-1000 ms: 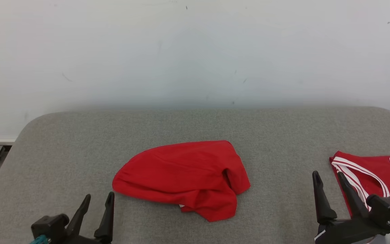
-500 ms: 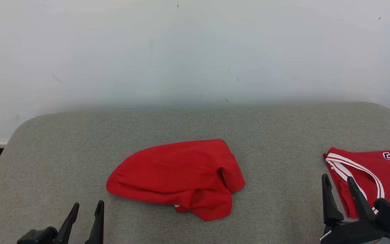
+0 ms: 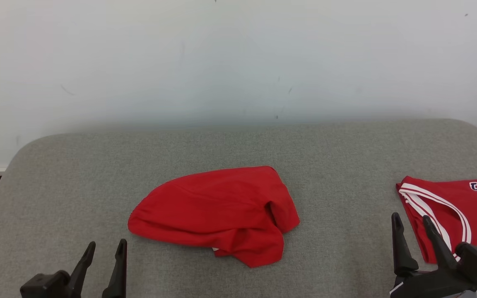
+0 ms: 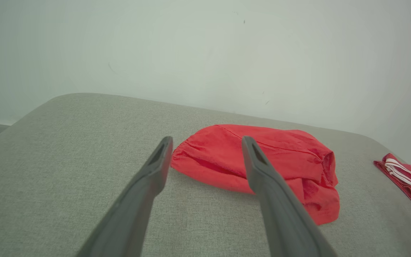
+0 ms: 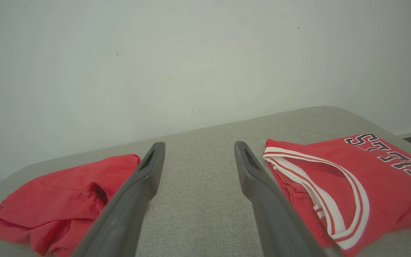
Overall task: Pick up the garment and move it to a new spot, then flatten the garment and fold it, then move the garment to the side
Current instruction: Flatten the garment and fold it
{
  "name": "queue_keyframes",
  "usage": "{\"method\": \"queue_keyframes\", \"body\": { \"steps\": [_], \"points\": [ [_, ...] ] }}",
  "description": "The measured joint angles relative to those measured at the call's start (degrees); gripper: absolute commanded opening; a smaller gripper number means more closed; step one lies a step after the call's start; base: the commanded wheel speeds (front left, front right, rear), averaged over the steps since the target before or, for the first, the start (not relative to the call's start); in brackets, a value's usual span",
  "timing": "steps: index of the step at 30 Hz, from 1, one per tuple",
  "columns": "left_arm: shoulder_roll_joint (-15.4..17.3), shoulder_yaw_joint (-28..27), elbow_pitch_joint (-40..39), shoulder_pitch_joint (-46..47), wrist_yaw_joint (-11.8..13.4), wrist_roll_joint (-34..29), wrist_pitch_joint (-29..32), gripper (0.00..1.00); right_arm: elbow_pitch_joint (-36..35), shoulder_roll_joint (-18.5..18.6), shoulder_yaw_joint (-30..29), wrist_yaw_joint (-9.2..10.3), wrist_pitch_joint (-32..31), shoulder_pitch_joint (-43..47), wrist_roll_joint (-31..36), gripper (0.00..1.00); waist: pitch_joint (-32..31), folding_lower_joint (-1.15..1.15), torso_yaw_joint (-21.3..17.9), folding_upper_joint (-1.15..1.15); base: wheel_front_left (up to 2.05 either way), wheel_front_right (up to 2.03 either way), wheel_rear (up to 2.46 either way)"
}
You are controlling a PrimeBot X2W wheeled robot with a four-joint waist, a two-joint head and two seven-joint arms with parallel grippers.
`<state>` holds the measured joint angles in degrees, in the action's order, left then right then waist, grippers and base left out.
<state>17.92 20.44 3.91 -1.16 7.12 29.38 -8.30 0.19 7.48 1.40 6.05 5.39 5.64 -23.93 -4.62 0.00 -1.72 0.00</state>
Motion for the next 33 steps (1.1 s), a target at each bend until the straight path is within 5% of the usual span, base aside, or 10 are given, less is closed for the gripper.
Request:
{"method": "queue_keyframes", "body": {
  "steps": [8, 13, 21, 33],
  "points": [
    [-0.21, 0.43, -1.18, 0.41, 0.0, -1.41, 4.35, 1.0, 0.19, 1.87, 3.46, -1.25, -2.1, -0.29, 2.16, 1.0, 0.93, 0.0, 0.39, 0.0, 0.0, 0.0, 0.0],
    [3.08, 4.25, 2.09, 8.01, -0.43, -5.04, 10.34, 1.0, 3.05, 5.16, 12.01, -5.27, -9.05, -3.77, 7.15, 1.0, 2.5, 0.01, 0.95, 0.0, 0.0, 0.0, 0.0],
    [5.78, 9.35, 9.51, 20.29, -5.72, -9.77, 19.98, 1.0, 6.06, 8.08, 22.02, -10.87, -20.2, -13.67, 14.27, 1.0, 6.57, 0.01, 1.69, 0.0, 0.0, 0.0, 0.0],
    [2.46, 13.37, 19.79, 33.01, -10.25, -11.72, 27.57, 1.0, 9.11, 7.68, 28.92, -12.62, -28.28, -23.45, 16.07, 1.0, 15.06, 0.02, 3.15, 0.01, 0.0, 0.0, 0.0]
  ]
}}
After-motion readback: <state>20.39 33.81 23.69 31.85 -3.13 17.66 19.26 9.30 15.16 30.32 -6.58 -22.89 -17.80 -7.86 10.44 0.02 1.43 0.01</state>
